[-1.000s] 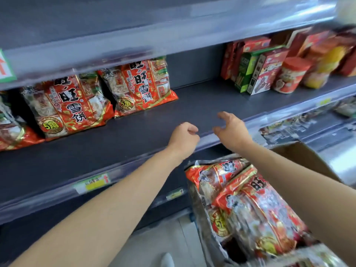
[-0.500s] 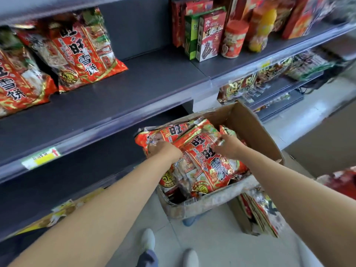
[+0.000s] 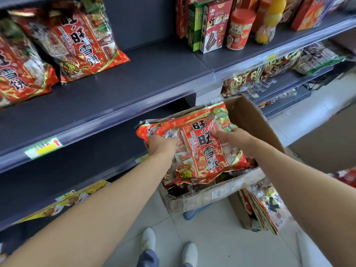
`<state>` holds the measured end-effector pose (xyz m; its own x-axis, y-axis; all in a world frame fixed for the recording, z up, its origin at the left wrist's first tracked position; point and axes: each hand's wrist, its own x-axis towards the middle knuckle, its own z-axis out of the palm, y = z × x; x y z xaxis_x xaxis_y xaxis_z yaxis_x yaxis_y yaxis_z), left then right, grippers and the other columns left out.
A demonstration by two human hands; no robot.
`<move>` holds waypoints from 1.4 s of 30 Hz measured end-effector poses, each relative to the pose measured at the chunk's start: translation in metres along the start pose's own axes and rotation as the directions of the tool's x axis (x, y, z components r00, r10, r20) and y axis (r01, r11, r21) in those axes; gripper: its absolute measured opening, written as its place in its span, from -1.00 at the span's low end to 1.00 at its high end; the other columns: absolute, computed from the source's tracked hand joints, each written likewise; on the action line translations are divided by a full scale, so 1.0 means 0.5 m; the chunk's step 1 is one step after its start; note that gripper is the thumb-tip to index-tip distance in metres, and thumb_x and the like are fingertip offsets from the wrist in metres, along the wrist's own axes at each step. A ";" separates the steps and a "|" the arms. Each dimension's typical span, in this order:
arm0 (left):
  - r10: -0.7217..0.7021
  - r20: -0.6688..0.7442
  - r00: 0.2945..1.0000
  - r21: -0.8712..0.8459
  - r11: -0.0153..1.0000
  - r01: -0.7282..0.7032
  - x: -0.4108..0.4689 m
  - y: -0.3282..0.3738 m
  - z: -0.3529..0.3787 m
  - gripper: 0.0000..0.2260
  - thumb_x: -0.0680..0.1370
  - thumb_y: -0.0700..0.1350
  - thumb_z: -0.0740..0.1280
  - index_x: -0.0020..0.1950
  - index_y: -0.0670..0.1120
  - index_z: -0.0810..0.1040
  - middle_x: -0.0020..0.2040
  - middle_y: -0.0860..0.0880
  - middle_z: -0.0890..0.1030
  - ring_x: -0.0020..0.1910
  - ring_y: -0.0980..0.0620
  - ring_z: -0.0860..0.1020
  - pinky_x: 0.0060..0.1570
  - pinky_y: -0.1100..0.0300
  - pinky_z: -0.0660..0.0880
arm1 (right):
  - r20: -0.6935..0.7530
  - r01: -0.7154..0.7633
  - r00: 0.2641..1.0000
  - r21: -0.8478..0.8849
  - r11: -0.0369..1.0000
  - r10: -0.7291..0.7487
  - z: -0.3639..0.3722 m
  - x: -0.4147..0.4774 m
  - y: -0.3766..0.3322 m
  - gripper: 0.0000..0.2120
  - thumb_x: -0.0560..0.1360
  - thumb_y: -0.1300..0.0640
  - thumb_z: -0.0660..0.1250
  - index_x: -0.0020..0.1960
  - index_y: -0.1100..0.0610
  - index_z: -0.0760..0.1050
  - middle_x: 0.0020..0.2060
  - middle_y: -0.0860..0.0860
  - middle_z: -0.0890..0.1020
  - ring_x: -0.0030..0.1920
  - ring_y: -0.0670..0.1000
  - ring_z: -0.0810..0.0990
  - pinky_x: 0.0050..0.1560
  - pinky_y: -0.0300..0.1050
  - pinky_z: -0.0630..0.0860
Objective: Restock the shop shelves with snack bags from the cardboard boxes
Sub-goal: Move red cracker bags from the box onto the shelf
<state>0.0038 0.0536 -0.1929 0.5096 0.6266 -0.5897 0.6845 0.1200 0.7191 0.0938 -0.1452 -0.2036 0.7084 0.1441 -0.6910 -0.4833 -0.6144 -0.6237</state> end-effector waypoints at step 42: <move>0.106 -0.457 0.883 -0.463 0.819 -0.338 0.196 -0.034 -1.178 -0.60 0.56 -0.37 0.24 0.23 0.09 0.44 -0.05 0.10 0.55 -0.18 0.12 0.54 -0.20 0.15 0.50 | 0.229 0.568 0.772 0.168 0.806 -0.592 1.028 -0.319 -0.688 -0.20 0.48 0.14 0.42 0.54 0.15 0.01 0.34 0.02 0.40 0.15 -0.03 0.43 0.05 -0.20 0.35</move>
<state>-0.2650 0.5668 -0.0463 0.2848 0.9179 -0.2763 0.1471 0.2429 0.9588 -0.1173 0.4417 -0.0669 0.7158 0.6528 -0.2479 -0.0732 -0.2829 -0.9563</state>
